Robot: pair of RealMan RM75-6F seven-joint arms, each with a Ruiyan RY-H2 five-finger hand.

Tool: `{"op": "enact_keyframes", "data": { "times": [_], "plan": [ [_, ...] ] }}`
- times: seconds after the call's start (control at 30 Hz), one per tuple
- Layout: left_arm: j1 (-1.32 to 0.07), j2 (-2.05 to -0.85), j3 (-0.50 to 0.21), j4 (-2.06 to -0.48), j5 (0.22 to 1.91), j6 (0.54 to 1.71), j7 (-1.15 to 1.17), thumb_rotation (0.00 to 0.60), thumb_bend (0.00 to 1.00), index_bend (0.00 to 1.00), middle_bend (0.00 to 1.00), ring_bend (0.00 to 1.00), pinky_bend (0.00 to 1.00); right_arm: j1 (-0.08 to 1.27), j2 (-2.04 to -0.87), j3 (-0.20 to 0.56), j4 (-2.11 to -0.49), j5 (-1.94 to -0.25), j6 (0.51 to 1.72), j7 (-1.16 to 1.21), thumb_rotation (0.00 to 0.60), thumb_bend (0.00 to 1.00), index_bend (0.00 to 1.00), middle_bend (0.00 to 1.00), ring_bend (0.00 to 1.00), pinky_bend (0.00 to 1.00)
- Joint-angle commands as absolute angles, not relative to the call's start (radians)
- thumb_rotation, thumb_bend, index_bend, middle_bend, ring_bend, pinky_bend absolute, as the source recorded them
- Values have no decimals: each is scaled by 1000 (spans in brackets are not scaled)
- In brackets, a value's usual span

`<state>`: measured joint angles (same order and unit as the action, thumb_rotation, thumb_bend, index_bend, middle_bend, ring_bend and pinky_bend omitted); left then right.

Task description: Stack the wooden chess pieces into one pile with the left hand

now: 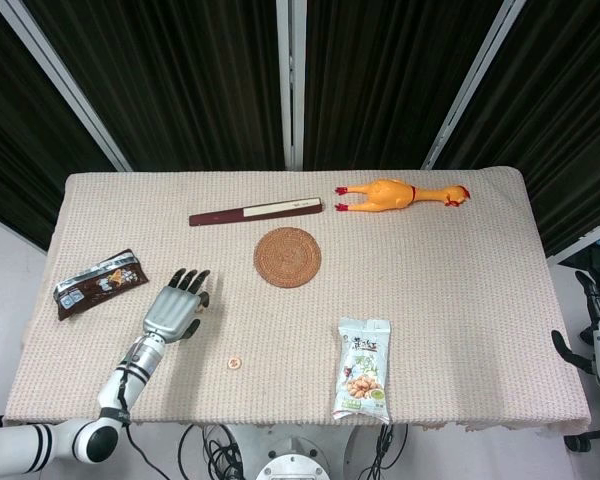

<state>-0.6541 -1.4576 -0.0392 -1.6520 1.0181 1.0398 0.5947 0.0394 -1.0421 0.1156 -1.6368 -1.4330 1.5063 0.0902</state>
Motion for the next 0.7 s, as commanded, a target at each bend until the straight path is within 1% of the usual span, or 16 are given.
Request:
{"op": "enact_keyframes", "data": {
  "times": [0.03, 0.5, 0.7],
  "plan": [
    [-653, -1455, -39, -1654, 1019, 1041, 593, 600, 392, 395, 0, 0, 0, 39, -1043, 116, -1637, -1433, 1507, 90, 600, 246, 0, 0, 0, 0],
    [-648, -1449, -38, -1659, 1029, 1047, 580, 600, 392, 397, 0, 0, 0, 39, -1045, 116, -1638, -1432, 1510, 84, 600, 246, 0, 0, 0, 0],
    [-638, -1448, -44, -1701, 1087, 1044, 492, 600, 379, 388, 0, 0, 0, 38, -1046, 117, -1637, -1434, 1513, 86, 600, 246, 0, 0, 0, 0]
  ]
}}
